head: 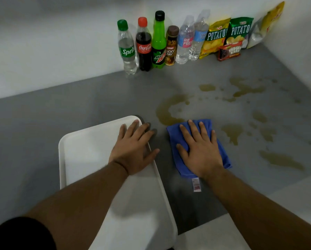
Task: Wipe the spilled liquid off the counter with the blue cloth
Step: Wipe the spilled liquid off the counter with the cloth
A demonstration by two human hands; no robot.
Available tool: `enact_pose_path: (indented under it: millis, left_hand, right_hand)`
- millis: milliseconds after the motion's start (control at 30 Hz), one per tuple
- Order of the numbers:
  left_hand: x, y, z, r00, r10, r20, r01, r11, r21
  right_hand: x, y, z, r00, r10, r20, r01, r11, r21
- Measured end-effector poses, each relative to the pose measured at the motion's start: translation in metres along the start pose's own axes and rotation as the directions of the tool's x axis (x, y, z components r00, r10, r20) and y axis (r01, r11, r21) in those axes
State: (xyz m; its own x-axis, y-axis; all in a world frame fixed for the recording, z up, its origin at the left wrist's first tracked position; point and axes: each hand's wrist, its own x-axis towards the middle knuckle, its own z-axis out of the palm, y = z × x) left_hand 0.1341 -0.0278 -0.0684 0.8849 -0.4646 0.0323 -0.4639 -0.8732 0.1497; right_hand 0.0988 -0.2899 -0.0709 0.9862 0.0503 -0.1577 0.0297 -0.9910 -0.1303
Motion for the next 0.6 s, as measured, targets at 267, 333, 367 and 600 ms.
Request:
enact_pose_path:
  millis: [267,333,367,600]
  left_hand:
    - [-0.001,0.0,-0.001,0.999,0.001,-0.038,-0.002,1.0,-0.019]
    - [-0.001,0.0,0.0,0.999,-0.011,-0.043,0.008,0.998,-0.058]
    - [-0.002,-0.001,0.0,0.999,-0.018,-0.047,0.014,0.997,-0.078]
    - [-0.001,-0.003,-0.002,0.995,-0.081,-0.059,0.068,0.979,-0.193]
  right_hand:
    - [-0.033,-0.006,0.01,0.998,-0.063,0.02,0.063,0.997,-0.046]
    - [-0.032,-0.016,0.011,0.988,-0.145,0.046,0.146,0.989,-0.027]
    - [-0.026,-0.02,0.009,0.984,-0.174,0.047,0.175,0.985,-0.014]
    - [0.03,-0.018,-0.008,0.995,-0.096,-0.006,0.096,0.995,-0.023]
